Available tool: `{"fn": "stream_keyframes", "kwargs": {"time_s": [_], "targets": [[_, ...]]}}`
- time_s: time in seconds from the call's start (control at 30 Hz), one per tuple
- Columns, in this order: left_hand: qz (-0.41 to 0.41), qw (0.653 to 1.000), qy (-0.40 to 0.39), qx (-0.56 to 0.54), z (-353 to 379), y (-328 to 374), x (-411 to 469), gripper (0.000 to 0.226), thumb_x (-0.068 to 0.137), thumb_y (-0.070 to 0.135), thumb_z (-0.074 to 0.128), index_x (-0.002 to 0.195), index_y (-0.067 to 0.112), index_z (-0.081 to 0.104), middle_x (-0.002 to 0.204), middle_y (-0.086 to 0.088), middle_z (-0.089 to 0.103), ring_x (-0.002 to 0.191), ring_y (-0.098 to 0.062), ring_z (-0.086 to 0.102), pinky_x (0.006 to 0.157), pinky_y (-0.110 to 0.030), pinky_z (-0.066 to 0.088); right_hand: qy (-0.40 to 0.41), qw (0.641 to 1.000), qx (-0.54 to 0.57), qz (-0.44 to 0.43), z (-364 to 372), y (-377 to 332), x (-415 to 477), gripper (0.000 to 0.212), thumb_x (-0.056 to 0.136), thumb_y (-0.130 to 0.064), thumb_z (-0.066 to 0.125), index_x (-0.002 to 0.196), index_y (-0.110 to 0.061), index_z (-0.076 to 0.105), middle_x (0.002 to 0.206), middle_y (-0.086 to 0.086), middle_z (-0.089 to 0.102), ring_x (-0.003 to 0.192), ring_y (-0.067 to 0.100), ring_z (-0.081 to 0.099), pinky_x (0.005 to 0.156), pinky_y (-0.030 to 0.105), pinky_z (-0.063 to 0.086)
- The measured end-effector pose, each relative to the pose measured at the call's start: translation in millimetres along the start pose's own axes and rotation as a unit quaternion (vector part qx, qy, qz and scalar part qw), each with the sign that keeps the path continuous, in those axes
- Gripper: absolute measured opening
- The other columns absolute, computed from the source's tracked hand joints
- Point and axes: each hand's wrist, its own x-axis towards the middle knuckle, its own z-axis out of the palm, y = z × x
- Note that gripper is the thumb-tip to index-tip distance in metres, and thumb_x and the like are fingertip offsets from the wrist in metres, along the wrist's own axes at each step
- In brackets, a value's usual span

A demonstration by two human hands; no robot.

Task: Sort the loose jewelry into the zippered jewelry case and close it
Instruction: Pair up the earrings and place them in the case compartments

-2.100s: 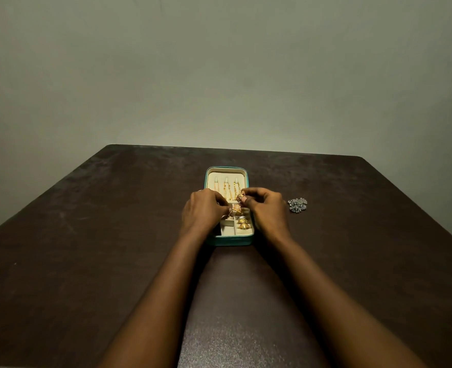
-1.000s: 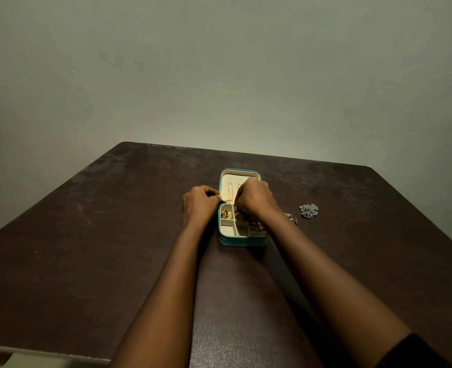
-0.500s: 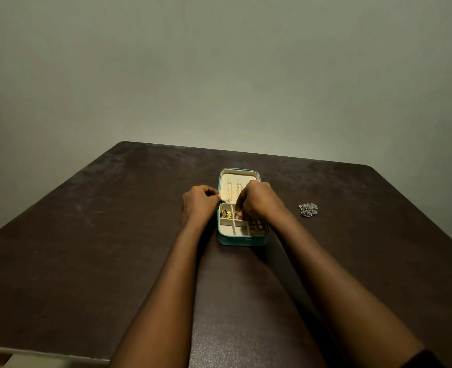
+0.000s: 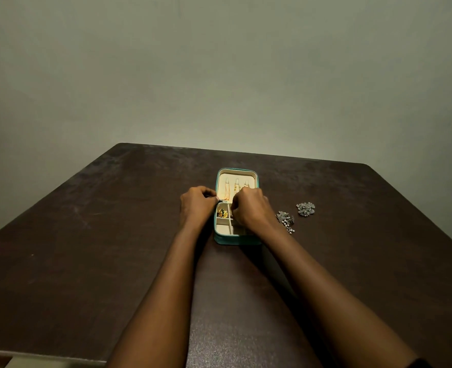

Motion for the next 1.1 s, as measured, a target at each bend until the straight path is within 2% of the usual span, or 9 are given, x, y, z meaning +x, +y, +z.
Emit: {"fn": "stream_keyframes", "kwargs": {"time_s": [0.13,0.3,0.47,0.6,0.7,0.8,0.9,1.0,1.1], "targets": [[0.005,1.000,0.001,0.005,0,-1,0,0.021,0.084,0.019,0.065,0.103,0.015,0.071,0.107,-0.005,0.070,0.096,-0.015,0.063,0.073,-0.021,0.044,-0.013,1.000,0.020,0.008,-4,3,-4,0.030,0.087,-0.004,0.054,0.113,-0.007,0.066,0.118,0.020,0.062,0.106,0.036,0.060,0.088,0.044,0.052],[0.034,0.999,0.019,0.038,-1,4,-4,0.022,0.088,0.019,0.060,0.108,0.015,0.069,0.109,-0.005,0.069,0.095,-0.016,0.063,0.073,-0.025,0.049,0.013,0.995,0.088,0.044,-17,22,-5,0.025,0.086,-0.002,0.058,0.107,-0.010,0.070,0.118,0.012,0.065,0.109,0.022,0.060,0.095,0.036,0.050],[0.149,0.985,0.011,0.086,8,24,-21,0.025,0.091,0.018,0.057,0.114,0.016,0.067,0.114,-0.004,0.068,0.099,-0.017,0.064,0.082,-0.028,0.050,0.063,0.981,0.154,0.101,-28,61,-7,0.021,0.085,-0.005,0.063,0.102,-0.011,0.073,0.106,0.007,0.071,0.096,0.014,0.064,0.081,0.021,0.046],[0.226,0.964,-0.046,0.135,20,31,-34,0.025,0.091,0.022,0.055,0.113,0.020,0.067,0.114,-0.002,0.067,0.102,-0.020,0.061,0.087,-0.035,0.051,0.103,0.953,0.236,0.160,-39,100,-4,0.020,0.080,-0.003,0.067,0.098,-0.009,0.074,0.088,0.010,0.071,0.065,0.007,0.056,0.072,0.021,0.044],[0.287,0.941,-0.063,0.170,30,34,-40,0.026,0.092,0.024,0.052,0.113,0.020,0.066,0.113,-0.003,0.065,0.105,-0.021,0.057,0.086,-0.035,0.047,0.120,0.939,0.267,0.183,-46,123,-6,0.020,0.078,-0.001,0.068,0.097,-0.005,0.073,0.087,0.011,0.070,0.071,0.012,0.060,0.068,0.018,0.048],[0.321,0.925,-0.068,0.192,41,42,-44,0.027,0.093,0.025,0.050,0.115,0.019,0.065,0.112,-0.006,0.064,0.106,-0.024,0.055,0.086,-0.034,0.042,0.104,0.929,0.292,0.199,-48,136,-6,0.019,0.077,0.001,0.068,0.096,-0.003,0.073,0.083,0.010,0.068,0.063,0.009,0.058,0.050,0.006,0.042],[0.321,0.914,-0.074,0.236,53,53,-45,0.028,0.094,0.027,0.048,0.117,0.022,0.064,0.116,-0.004,0.064,0.109,-0.024,0.053,0.089,-0.035,0.039,0.080,0.931,0.291,0.204,-48,143,-3,0.015,0.077,0.000,0.068,0.090,-0.005,0.074,0.081,0.010,0.069,0.072,0.015,0.061,0.056,0.017,0.045],[0.312,0.900,-0.099,0.287,62,64,-44,0.028,0.095,0.027,0.047,0.119,0.026,0.062,0.119,-0.002,0.064,0.115,-0.024,0.048,0.093,-0.037,0.032,0.066,0.936,0.282,0.199,-46,147,-4,0.010,0.076,0.000,0.070,0.082,-0.007,0.074,0.079,0.012,0.072,0.070,0.018,0.066,0.063,0.024,0.050],[0.278,0.905,-0.114,0.302,69,69,-42,0.027,0.096,0.027,0.046,0.116,0.028,0.064,0.114,-0.001,0.066,0.118,-0.024,0.042,0.092,-0.041,0.027,0.070,0.940,0.273,0.191,-46,150,-5,0.007,0.074,-0.003,0.072,0.078,-0.009,0.075,0.081,0.012,0.074,0.075,0.019,0.068,0.074,0.032,0.055]]}}
